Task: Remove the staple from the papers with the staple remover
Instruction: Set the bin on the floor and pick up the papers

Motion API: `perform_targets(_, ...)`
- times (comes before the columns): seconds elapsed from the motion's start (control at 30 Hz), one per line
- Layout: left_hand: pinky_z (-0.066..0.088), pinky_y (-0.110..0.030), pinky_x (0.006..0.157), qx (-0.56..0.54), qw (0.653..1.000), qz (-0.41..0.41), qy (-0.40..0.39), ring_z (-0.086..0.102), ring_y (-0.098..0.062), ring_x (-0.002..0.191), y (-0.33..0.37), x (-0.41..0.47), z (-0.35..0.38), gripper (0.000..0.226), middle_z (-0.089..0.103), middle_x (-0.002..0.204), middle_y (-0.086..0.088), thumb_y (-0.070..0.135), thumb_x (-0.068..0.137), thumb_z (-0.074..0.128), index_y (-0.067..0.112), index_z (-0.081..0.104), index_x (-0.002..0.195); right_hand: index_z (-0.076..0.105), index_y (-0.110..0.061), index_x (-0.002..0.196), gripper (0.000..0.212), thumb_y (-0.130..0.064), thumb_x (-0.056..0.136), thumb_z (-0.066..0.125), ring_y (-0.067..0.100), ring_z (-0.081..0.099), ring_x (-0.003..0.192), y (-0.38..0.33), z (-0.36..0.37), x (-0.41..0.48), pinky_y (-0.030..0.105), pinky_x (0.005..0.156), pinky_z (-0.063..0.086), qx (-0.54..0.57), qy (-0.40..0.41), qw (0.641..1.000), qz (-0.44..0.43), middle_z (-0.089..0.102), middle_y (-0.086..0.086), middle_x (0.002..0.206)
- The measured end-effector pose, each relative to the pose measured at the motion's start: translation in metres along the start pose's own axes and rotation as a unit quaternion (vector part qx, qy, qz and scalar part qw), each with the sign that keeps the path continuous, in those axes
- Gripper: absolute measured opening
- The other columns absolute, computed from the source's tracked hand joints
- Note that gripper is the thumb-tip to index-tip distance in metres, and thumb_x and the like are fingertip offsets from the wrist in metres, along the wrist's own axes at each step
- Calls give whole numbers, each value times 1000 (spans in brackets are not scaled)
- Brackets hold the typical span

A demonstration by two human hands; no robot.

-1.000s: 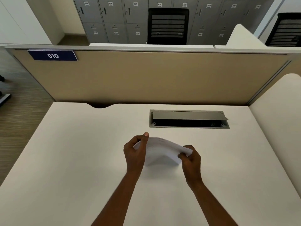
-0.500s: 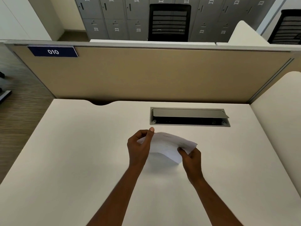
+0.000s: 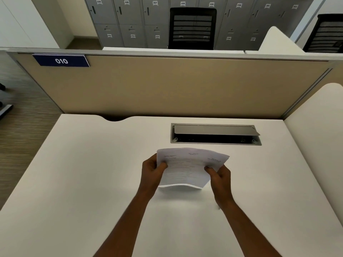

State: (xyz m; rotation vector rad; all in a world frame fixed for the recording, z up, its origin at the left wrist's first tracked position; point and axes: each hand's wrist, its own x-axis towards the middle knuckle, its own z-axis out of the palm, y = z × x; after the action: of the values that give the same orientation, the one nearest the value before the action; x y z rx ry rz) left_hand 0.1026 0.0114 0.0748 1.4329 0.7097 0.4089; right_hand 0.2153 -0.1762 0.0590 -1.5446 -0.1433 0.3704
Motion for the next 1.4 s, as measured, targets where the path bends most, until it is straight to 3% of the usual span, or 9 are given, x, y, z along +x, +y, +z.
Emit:
perform_targets(0.2, 54, -37, 72, 24, 998, -51, 12, 66, -22, 81, -18, -11, 8, 19, 72, 90, -19, 16, 73, 63, 20, 74, 88, 69, -7, 103, 33, -16, 73, 61, 21, 69, 92, 13, 8, -7, 24, 70, 55, -23, 1, 1000, 16, 73, 10, 95)
perform_targets(0.3, 58, -36, 75, 8, 997, -70, 20, 68, -19, 83, -20, -11, 10, 18, 74, 85, -6, 19, 74, 63, 23, 74, 87, 70, -10, 103, 26, -13, 78, 63, 18, 70, 89, 12, 7, -5, 26, 74, 56, -33, -2, 999, 5, 73, 8, 93)
perform_targets(0.5, 60, -52, 81, 33, 996, -75, 28, 71, -35, 89, -31, -12, 11, 21, 75, 88, -12, 23, 74, 66, 15, 74, 92, 68, -12, 113, 24, -4, 91, 67, 20, 70, 100, 16, 0, -6, 34, 87, 59, -87, -15, 996, -17, 74, 4, 105)
perform_targets(0.73, 62, -34, 81, 69, 997, -15, -22, 76, -19, 91, -31, -3, -14, 14, 80, 96, 2, 16, 88, 79, 17, 76, 102, 68, -20, 110, 20, -12, 92, 68, 17, 69, 102, -11, -21, 2, 35, 87, 56, -23, 10, 999, -33, 74, -1, 108)
perform_targets(0.83, 61, -30, 77, -24, 997, -68, 6, 74, -26, 91, -34, -4, -24, 20, 80, 96, -6, 8, 84, 81, 9, 74, 103, 68, -21, 113, 25, -11, 91, 69, 25, 65, 110, -16, -27, 5, 44, 94, 53, 58, 33, 998, 5, 72, 3, 114)
perform_targets(0.97, 58, -51, 92, -227, 961, -155, -11, 70, -32, 104, -34, -14, -13, 41, 75, 115, -14, 5, 81, 80, 6, 68, 120, 67, -23, 118, 36, -2, 89, 66, 25, 61, 114, -14, -22, 4, 47, 91, 52, 199, 69, 972, 103, 71, 0, 119)
perform_targets(1.07, 57, -52, 93, -271, 949, -160, -36, 70, -32, 109, -29, -20, 7, 46, 74, 121, -13, 8, 78, 78, 9, 66, 123, 63, -22, 127, 45, 2, 88, 64, 26, 61, 116, -7, -12, 0, 50, 91, 52, 274, 72, 947, 151, 70, 1, 124)
perform_targets(1.23, 60, -50, 88, -184, 977, -112, -7, 73, -32, 104, -17, -11, 6, 41, 76, 117, -10, 10, 81, 83, 10, 69, 120, 63, -21, 126, 43, 2, 90, 61, 26, 66, 110, -10, -16, -3, 49, 89, 54, 292, 65, 940, 164, 71, 5, 122)
perform_targets(1.4, 62, -50, 83, -75, 994, -77, -16, 76, -29, 98, -9, 2, -32, 42, 78, 111, -6, 18, 78, 86, 10, 72, 117, 66, -16, 113, 25, -5, 91, 63, 27, 67, 99, -28, -65, 18, 43, 86, 53, 182, 13, 972, 148, 70, 14, 117)
